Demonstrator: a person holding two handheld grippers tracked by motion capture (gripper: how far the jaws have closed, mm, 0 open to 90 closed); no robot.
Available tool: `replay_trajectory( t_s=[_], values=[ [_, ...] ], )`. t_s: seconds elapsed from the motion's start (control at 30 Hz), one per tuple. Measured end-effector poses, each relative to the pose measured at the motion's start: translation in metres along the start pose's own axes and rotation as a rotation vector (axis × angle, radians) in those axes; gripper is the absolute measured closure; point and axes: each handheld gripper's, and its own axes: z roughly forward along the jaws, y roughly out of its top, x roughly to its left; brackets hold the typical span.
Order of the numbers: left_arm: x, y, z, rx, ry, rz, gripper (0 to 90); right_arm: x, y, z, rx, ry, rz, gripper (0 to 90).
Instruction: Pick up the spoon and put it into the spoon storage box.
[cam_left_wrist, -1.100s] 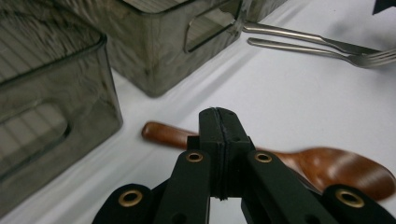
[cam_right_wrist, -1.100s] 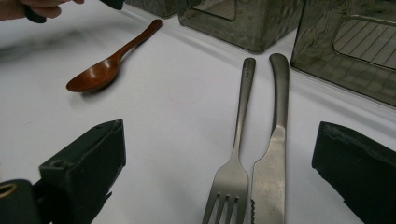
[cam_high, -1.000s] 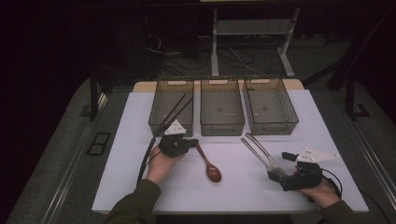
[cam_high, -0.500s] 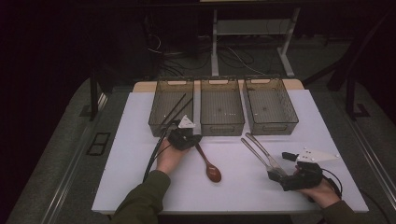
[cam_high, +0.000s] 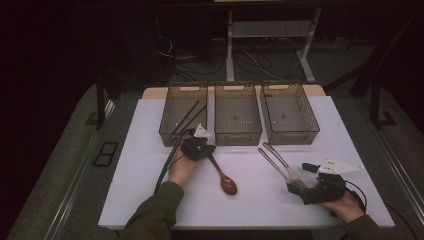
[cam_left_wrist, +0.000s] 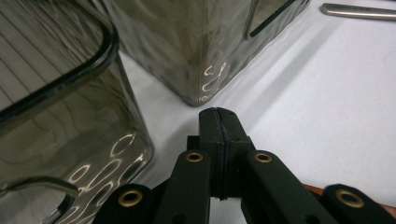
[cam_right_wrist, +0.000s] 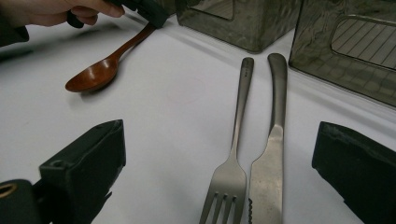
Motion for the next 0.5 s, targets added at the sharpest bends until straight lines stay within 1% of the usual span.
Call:
replay_trajectory(
  t_s=[0.1,0.17,0.3,0.37,0.43,0.5],
  values=[
    [0.0006,-0.0005,-0.0009,0.006,0.001,0.009,89.1,-0.0004,0.0001,-0.0003,-0.001,-0.002,0.000,2.1],
    [-0.0005,-0.0012,-0.0016,0.014,0.005,0.008,89.2,-0.0008,0.0001,-0.0007,-0.002,-0.003,0.001,2.1],
    [-0.0008,-0.0021,-0.0031,0.025,0.005,0.027,89.2,-0.0013,0.0001,-0.0013,-0.005,-0.003,0.003,2.1],
    [-0.0021,-0.0028,-0.0045,0.031,0.007,0.021,89.2,-0.0015,0.0000,-0.0015,-0.006,-0.003,0.004,2.1],
    [-0.0024,-0.0034,-0.0064,0.042,0.010,0.034,89.2,-0.0016,0.0000,-0.0017,-0.007,-0.003,0.003,2.1],
    [-0.0037,-0.0047,-0.0085,0.049,0.014,0.031,89.2,-0.0014,0.0001,-0.0020,-0.009,-0.003,0.006,2.1]
  ],
)
